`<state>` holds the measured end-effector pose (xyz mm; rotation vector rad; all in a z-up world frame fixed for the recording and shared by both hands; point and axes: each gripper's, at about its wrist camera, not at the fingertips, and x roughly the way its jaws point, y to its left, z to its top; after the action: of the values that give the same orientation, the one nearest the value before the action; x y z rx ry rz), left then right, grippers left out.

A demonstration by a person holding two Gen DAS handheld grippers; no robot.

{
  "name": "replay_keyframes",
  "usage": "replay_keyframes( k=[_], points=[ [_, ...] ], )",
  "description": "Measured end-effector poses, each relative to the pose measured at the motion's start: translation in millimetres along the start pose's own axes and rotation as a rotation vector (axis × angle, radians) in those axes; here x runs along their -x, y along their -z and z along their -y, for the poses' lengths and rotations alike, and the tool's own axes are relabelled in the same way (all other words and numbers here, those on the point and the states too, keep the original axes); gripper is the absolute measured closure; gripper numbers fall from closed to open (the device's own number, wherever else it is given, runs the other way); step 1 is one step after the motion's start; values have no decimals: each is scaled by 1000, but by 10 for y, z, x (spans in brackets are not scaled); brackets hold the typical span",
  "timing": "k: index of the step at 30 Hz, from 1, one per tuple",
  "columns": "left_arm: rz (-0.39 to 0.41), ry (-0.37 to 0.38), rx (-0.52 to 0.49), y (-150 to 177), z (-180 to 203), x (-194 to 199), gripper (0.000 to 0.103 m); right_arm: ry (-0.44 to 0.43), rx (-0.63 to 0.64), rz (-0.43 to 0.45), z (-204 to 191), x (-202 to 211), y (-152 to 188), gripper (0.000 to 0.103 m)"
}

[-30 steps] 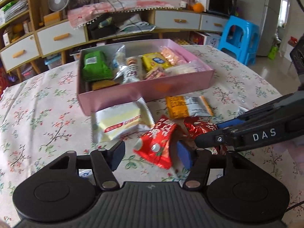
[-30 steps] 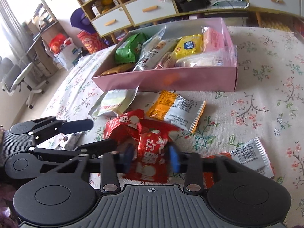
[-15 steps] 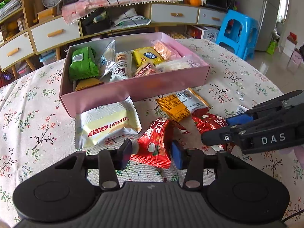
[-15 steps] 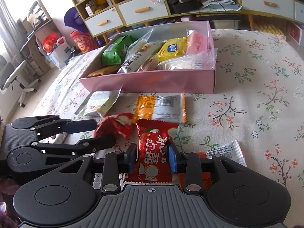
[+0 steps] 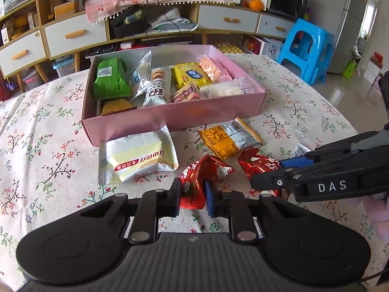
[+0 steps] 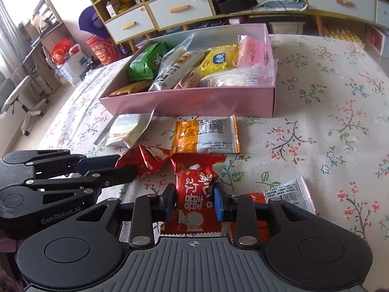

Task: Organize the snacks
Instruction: 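Grasp a red candy packet with the right gripper while the left gripper grasps another red packet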

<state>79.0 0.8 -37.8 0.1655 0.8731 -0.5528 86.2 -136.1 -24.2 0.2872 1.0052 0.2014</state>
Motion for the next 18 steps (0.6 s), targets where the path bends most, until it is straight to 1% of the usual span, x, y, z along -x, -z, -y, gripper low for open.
replay_keyframes(
  k=[4,8,10,13,16,18],
  points=[
    [1,0,19,0,-28,46,86,8,-7,3,-3,36,-15,74],
    [3,-8,32,0,-54,96,86,30,-19,-16,-24,81,-32,74],
    [5,-6,41,-2,-80,122,92,34,-20,-16,-39,113,-44,74],
    [5,3,55,-8,-98,152,94,46,-23,-14,-64,151,-63,74],
    [1,0,34,-1,-81,160,93,64,-22,-23,-86,159,-70,74],
    [7,15,9,21,-56,164,90,69,-18,-32,-105,155,-71,74]
  ],
)
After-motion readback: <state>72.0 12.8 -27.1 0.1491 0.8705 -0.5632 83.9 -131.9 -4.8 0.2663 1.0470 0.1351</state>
